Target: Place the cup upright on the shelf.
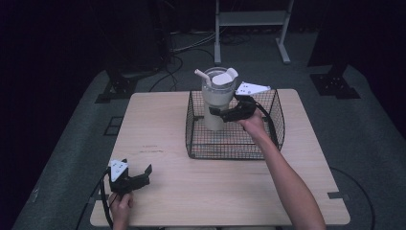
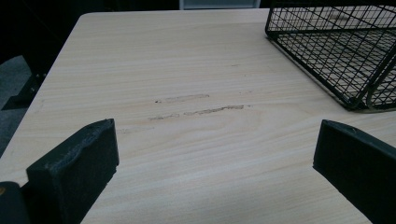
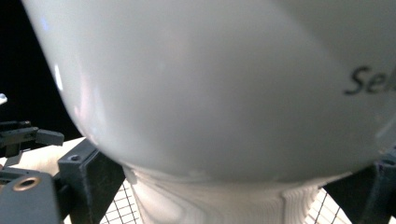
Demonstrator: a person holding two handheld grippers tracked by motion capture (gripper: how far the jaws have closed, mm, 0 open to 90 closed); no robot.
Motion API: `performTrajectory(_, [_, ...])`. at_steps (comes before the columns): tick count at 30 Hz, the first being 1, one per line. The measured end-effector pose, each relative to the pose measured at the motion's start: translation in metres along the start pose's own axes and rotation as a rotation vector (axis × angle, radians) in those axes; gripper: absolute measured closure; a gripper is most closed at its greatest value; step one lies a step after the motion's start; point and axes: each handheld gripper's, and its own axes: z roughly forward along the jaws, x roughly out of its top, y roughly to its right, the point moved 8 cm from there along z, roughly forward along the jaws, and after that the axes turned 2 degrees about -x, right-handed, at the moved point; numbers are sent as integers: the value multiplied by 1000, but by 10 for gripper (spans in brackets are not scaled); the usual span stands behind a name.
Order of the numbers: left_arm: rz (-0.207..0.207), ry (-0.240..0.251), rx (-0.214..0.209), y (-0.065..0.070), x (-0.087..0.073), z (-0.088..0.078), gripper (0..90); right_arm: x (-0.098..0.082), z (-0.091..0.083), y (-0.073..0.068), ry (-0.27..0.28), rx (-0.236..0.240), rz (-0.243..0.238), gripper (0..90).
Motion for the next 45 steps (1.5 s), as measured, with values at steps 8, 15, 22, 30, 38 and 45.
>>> performTrajectory(8, [10, -2, 1, 0, 0, 0, 0, -15, 15, 8, -32, -12, 39, 86])
performTrajectory(15, [7, -2, 0, 0, 0, 0, 0, -29, 27, 14, -76, -11, 27, 86])
performTrajectory(22, [3, 2, 1, 0, 0, 0, 0, -41, 35, 20, -118, -6, 27, 87])
performTrajectory(30, [2, 3, 1, 0, 0, 0, 0, -46, 42, 23, -136, 0, 43, 87])
performTrajectory(38, [1, 6, 1, -1, 0, 0, 0, -54, 50, 19, -178, 29, 35, 86])
performTrajectory(45, [2, 6, 3, -1, 1, -1, 0, -59, 53, 20, -222, 43, 17, 86])
